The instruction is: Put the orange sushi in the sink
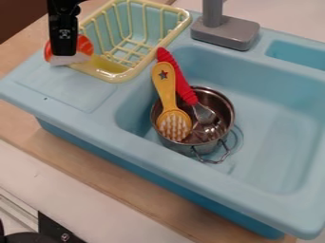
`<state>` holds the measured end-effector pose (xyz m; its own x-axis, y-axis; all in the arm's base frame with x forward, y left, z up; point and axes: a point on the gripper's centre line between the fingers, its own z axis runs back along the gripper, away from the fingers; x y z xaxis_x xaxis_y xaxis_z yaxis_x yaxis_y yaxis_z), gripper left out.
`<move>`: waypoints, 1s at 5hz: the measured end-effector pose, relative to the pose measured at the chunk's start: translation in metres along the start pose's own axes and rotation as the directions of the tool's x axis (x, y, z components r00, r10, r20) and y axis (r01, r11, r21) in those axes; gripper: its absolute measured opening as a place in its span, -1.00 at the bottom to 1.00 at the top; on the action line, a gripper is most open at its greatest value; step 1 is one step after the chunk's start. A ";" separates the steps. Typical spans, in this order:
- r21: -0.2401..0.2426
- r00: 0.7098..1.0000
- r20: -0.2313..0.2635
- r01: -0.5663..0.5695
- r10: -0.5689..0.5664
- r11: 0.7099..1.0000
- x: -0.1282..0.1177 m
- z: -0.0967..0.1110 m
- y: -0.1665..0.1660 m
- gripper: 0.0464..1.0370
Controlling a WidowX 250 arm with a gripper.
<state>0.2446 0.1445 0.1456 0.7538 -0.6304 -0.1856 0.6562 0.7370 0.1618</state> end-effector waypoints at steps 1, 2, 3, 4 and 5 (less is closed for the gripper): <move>-0.016 1.000 0.000 -0.007 0.007 1.000 0.000 -0.006 0.001 0.92; -0.046 1.000 0.014 -0.023 0.024 0.999 0.003 -0.014 0.000 0.92; -0.060 0.999 0.016 -0.030 0.031 0.998 0.005 -0.016 -0.001 0.87; -0.072 0.999 0.021 -0.038 0.040 0.997 0.006 -0.018 -0.004 0.35; -0.062 0.999 0.020 -0.037 0.038 0.997 0.011 -0.018 -0.005 0.01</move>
<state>0.2489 0.1385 0.1256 0.7788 -0.6065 -0.1599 0.6246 0.7734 0.1086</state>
